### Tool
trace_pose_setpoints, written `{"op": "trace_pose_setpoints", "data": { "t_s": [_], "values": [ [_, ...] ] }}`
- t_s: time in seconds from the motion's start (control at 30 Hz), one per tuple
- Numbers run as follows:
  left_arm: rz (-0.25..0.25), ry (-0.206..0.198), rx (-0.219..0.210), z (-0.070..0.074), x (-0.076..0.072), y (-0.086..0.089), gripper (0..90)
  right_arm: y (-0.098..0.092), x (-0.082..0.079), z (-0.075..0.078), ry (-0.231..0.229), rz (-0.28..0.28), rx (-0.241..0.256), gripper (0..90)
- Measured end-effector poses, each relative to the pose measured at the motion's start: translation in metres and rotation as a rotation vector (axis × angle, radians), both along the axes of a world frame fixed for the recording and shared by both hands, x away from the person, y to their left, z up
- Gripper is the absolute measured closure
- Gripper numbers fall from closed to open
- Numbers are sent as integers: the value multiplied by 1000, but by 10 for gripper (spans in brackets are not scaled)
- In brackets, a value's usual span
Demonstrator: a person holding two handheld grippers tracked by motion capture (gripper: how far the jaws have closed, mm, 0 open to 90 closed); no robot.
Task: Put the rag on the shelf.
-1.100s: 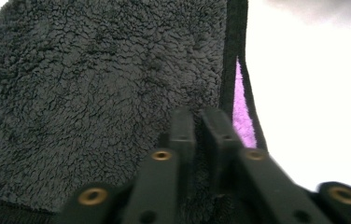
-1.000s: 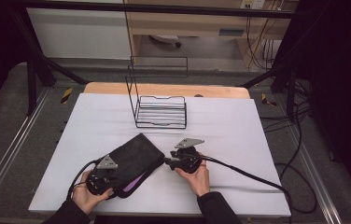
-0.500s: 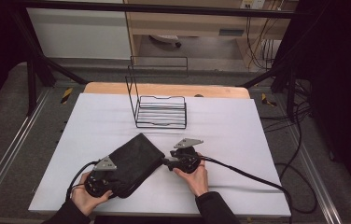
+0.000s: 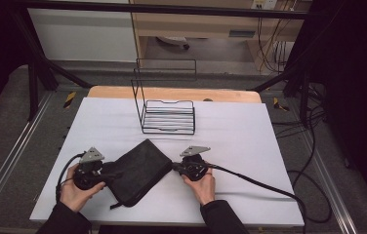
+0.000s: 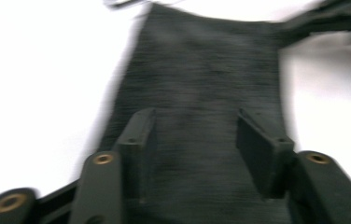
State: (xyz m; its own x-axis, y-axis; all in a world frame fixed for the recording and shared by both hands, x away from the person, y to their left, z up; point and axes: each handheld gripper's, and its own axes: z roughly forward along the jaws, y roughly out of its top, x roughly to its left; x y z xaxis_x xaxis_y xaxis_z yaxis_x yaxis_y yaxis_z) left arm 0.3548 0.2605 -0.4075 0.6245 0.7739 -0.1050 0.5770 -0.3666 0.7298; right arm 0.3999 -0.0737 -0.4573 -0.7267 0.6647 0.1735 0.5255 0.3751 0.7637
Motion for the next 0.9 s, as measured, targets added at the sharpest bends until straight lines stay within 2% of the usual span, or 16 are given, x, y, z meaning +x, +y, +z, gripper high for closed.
{"op": "trace_pose_setpoints", "data": {
  "t_s": [0.03, 0.1, 0.17, 0.23, 0.3, 0.4, 0.5, 0.53, 0.57, 0.6, 0.67, 0.73, 0.77, 0.9],
  "values": [
    [23, 12, 5, -3, 5, 6, 445, 0, 1, 1, 18, -3, 3, 900],
    [60, 32, 29, -10, 14, 18, 445, -1, 3, 3, 26, -4, 8, 900],
    [70, 57, 24, -16, 19, 25, 450, -2, 4, 4, 30, -5, 12, 900],
    [81, 69, 41, -21, 24, 31, 455, -2, 6, 4, 30, -8, 12, 900],
    [77, 97, 24, -25, 29, 36, 471, -3, 7, 6, 27, -14, 12, 900],
    [41, 142, 18, -31, 32, 37, 506, -4, 12, 8, 19, -35, 12, 900],
    [21, 164, -5, -32, 32, 37, 591, -7, 16, 11, -10, -55, -22, 900],
    [13, 164, -4, -32, 31, 37, 632, -8, 16, 13, -2, -51, -12, 872],
    [8, 164, -1, -32, 30, 36, 684, -9, 13, 21, -32, -57, 20, 799],
    [7, 165, 0, -31, 30, 35, 684, -9, 13, 21, -32, -57, 20, 799],
    [1, 166, 10, -31, 30, 34, 713, -8, 13, 27, -19, -77, 74, 670],
    [-2, 166, 12, -30, 30, 34, 734, -1, 14, 27, -16, -85, 66, 579],
    [-4, 165, 11, -30, 29, 34, 742, 7, 18, 21, 14, -99, 55, 539],
    [-8, 153, 8, -32, 29, 36, 727, 15, 19, 10, 46, -91, 43, 534]
  ]
}}
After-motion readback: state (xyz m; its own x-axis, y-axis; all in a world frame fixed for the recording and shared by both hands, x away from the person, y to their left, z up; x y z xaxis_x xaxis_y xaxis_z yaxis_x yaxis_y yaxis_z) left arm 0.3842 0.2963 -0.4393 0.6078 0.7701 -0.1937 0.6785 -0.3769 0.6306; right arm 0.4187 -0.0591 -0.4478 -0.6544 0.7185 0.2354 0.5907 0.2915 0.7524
